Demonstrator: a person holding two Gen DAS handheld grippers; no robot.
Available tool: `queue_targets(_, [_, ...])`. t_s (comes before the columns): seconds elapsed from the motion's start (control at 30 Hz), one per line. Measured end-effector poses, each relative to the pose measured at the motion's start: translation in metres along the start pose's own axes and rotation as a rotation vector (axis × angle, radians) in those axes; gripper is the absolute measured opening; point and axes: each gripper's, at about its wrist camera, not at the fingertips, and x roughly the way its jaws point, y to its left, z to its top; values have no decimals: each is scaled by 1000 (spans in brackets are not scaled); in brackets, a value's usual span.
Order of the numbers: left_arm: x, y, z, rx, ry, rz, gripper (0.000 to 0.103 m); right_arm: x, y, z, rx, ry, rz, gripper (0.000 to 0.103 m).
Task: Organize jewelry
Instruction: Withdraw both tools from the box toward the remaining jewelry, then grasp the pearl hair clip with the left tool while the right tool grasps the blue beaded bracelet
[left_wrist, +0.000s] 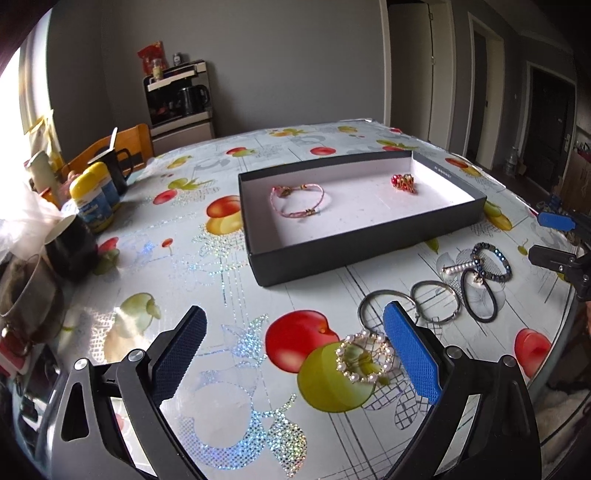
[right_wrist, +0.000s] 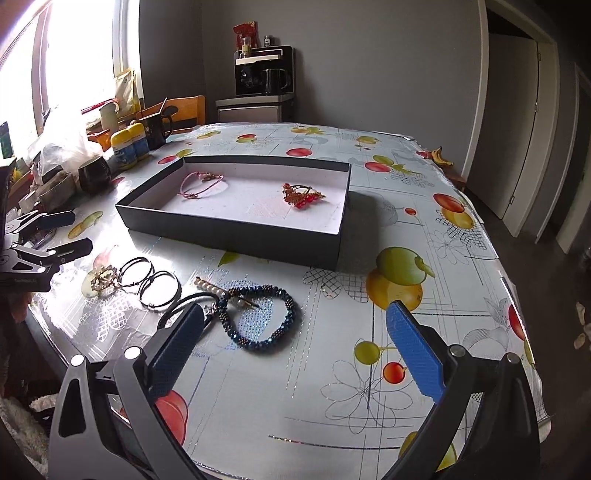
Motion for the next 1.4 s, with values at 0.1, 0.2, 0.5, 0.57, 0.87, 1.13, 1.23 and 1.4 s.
queue_targets(0.1, [-2,-11,-7,62,-1,-7,98,1,2,-5,-5,13,5,97])
queue_targets(0.2, [-5,-23,-14,129,-13,-10,98,3,2,-6,2,21,13,97])
queue_targets(0.5, [11,-25,-24,123,71,-89,98,8,6,-6,-9,31,26,97])
queue_targets(0.57, [13,-28,-24,137,79,-95,97,9,6,-6,-4,36,33,97])
queue_targets(0.87, [19,-33,-23,161,91,-110,92,19,6,-6,-15,55,17,89])
queue_targets(1.13, [19,-34,-24,156,89,-136,76,28,3,-2,23,63,10,53])
queue_targets(1.23, [19,-33,-23,148,88,-145,64,36,3,0,15,80,-14,42])
queue_targets(1.4, [17,-32,-25,152,86,-161,52,44,1,-2,29,111,-2,35])
